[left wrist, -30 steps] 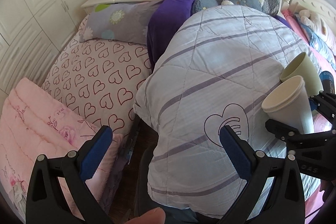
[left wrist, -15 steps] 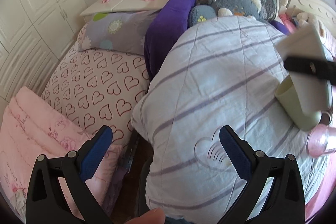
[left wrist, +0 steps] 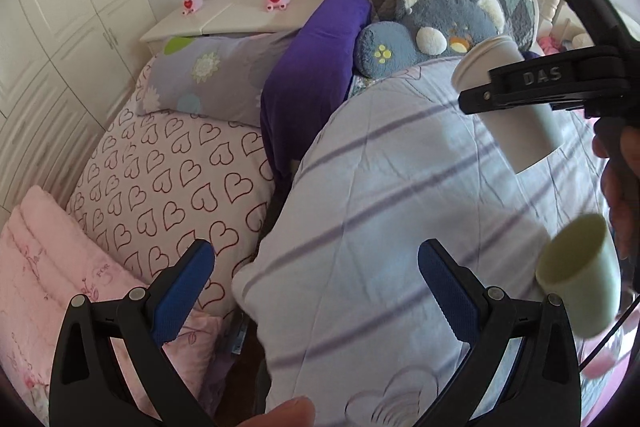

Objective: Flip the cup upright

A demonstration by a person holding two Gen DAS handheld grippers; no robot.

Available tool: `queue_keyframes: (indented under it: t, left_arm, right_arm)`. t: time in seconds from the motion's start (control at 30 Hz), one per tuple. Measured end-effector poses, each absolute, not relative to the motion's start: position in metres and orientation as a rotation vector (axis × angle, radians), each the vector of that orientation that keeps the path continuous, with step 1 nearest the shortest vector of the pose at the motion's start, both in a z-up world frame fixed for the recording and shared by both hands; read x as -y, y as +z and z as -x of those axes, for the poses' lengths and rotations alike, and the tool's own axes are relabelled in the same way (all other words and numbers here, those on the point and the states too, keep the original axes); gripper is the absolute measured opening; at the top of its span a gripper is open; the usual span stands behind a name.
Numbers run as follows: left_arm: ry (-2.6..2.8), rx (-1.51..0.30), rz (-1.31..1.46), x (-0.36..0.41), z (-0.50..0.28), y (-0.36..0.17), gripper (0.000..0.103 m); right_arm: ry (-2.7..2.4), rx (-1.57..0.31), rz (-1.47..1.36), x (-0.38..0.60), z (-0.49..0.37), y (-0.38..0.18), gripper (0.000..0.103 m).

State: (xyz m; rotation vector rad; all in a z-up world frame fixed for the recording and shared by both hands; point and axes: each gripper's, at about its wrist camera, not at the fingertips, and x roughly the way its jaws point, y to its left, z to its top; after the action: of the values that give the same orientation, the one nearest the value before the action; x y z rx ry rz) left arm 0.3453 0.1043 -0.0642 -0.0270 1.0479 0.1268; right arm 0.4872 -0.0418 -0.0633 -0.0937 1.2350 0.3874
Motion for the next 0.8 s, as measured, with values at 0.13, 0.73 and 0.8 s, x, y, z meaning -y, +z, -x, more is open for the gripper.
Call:
queue_keyframes:
  t: [0.13, 0.73, 0.8]
  left_arm:
    - [0.123, -1.051, 0.037, -0.105, -0.358, -0.07, 0.103]
    - [0.124, -1.043, 0.025, -0.1, -0.35, -0.062, 0.103]
    - [0.123, -1.036, 0.021, -0.098, -0.346, -0.056, 0.103]
  right_arm:
    - [0.365, -1.271, 0.111, 0.039, -0.501, -0.075, 0.067]
    - [0.339, -1.254, 0.131, 0.04, -0.495, -0.066, 0.085]
    - [0.337, -1.219, 0.115, 0.043, -0.488, -0.053, 0.085]
